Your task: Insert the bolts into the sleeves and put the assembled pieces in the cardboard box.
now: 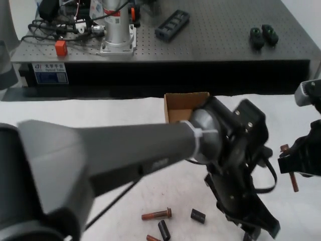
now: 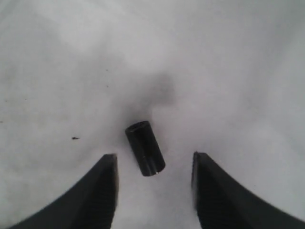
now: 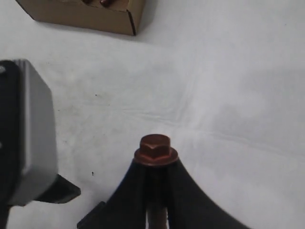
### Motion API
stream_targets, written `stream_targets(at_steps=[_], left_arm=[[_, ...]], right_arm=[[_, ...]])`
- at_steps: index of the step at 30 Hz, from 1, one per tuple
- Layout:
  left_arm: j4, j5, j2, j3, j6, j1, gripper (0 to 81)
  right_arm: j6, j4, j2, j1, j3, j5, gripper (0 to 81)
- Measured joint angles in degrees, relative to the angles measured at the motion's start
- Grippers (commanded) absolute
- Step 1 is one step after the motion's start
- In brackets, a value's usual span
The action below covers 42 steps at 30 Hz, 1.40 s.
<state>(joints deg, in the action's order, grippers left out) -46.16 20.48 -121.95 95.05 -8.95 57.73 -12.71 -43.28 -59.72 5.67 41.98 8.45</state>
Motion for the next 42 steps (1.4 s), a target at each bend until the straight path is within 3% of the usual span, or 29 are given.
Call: stream_targets(at_steps=[14,27,31,33,37,39,42], left_arm=[[2.4,0.0,-4.3,0.8,-5.3,0.9,35.5],[2.0,-0.5,-5.0,1.1,-4.0,0.8,0.3],[0.9,-0.6,-4.4,1.1,-2.0,0.5,0.6],[-0.4,-2.7,-3.1,0.5,-1.5,0.3,0.6],[5.0,-11.1,9.1,-10.9,-0.6,-2.6,0.6],[9.0,-11.5,13.1,-15.0,-0.6,-3.4,0.6],[18.4,-11.6,20.8,-23.8,-0.6,-4.6,0.6]], right_arm=[[0.0,-1.2,0.0,0.0,-0.1,-0.3,3.2],[0.0,-1.2,3.0,0.0,-0.1,-0.3,3.2],[2.0,-0.9,4.1,0.0,-0.1,0.2,3.2],[3.2,1.1,4.7,0.0,-0.1,1.9,3.2],[11.5,8.6,8.9,0.0,-0.1,12.4,3.2],[19.7,17.7,10.4,-1.0,-0.1,20.3,3.2],[27.2,27.2,10.6,-4.0,-0.1,24.8,3.2]])
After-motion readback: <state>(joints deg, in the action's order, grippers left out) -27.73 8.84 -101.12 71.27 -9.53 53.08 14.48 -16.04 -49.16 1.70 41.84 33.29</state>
